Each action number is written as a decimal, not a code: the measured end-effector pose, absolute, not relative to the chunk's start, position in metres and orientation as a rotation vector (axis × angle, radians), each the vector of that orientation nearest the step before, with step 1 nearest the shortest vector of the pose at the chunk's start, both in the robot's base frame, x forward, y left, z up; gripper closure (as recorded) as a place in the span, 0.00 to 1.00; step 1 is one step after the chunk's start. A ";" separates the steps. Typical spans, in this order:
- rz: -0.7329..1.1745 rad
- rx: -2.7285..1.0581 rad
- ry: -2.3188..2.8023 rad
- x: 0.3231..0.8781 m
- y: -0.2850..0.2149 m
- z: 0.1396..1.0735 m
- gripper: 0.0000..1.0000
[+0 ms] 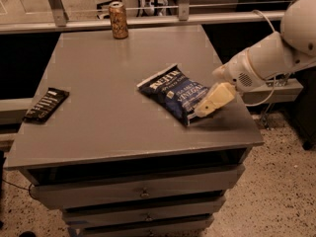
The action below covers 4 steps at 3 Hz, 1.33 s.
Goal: Move blue chip bag near orange can
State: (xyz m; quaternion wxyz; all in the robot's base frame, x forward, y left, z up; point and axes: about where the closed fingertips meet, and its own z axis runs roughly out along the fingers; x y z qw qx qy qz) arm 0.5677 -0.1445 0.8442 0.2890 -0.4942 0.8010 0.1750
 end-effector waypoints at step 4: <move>0.335 -1.218 2.029 0.631 -0.143 0.915 1.00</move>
Offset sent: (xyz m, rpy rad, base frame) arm 0.0191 0.0349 0.0050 0.0858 0.0078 0.0302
